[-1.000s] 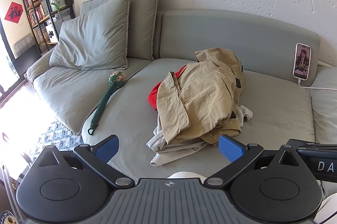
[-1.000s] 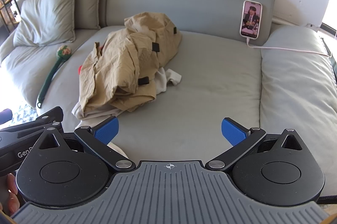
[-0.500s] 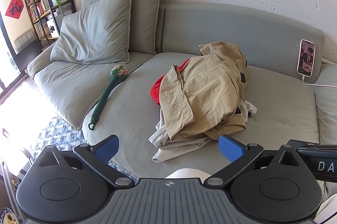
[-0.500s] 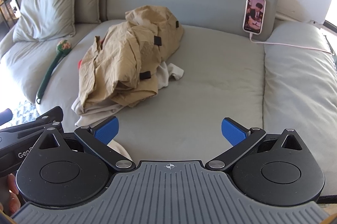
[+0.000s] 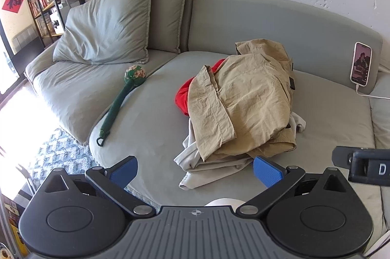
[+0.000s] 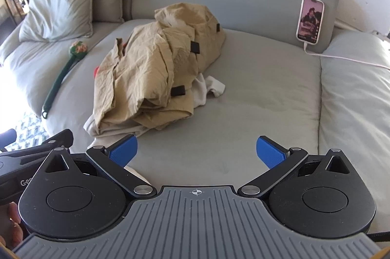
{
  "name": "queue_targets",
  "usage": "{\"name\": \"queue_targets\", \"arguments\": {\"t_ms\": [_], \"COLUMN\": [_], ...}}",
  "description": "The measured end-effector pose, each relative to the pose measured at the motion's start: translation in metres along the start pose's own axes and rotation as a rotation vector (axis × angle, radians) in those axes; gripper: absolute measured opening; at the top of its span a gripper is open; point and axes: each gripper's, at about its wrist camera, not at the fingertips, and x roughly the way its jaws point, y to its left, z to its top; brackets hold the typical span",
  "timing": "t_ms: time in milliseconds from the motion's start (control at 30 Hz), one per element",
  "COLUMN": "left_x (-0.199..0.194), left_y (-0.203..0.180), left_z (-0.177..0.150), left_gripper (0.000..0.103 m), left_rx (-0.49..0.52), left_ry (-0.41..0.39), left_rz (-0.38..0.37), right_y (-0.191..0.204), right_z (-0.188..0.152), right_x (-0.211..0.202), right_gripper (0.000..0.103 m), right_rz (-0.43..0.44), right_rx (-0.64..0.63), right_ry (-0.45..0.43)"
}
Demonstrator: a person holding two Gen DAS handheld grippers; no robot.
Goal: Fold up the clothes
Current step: 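Move both grippers toward the crumpled khaki pants pile, then grasp the khaki pants with the right gripper and lift them off the pile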
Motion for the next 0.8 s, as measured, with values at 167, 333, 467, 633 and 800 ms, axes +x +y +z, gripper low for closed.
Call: {"name": "queue_targets", "arguments": {"t_ms": [167,333,467,633,800], "left_x": [0.015,0.028,0.047,0.066,0.072], "left_y": [0.011,0.026,0.04,0.05,0.044], "left_z": [0.001,0.001,0.009,0.015,0.02], "left_gripper": [0.102,0.102,0.102,0.102,0.099], "left_rx": [-0.014,-0.081,-0.174,-0.239,-0.241], "left_ry": [0.013,-0.02,0.045,0.094,0.059], "left_rz": [0.009,0.033,0.032,-0.01,-0.014], "right_y": [-0.002,0.0,0.003,0.013,0.024], "right_z": [0.013,0.024,0.03,0.045,0.055], "right_x": [0.016,0.034,0.052,0.094,0.131], "right_gripper": [0.103,0.103,0.103,0.103,0.089], "right_rz": [0.05,0.086,0.172,0.195,0.193], "right_rx": [0.054,0.082,0.102,0.107,0.077], "right_ry": [-0.036,-0.096,-0.186,-0.149,-0.06]}}
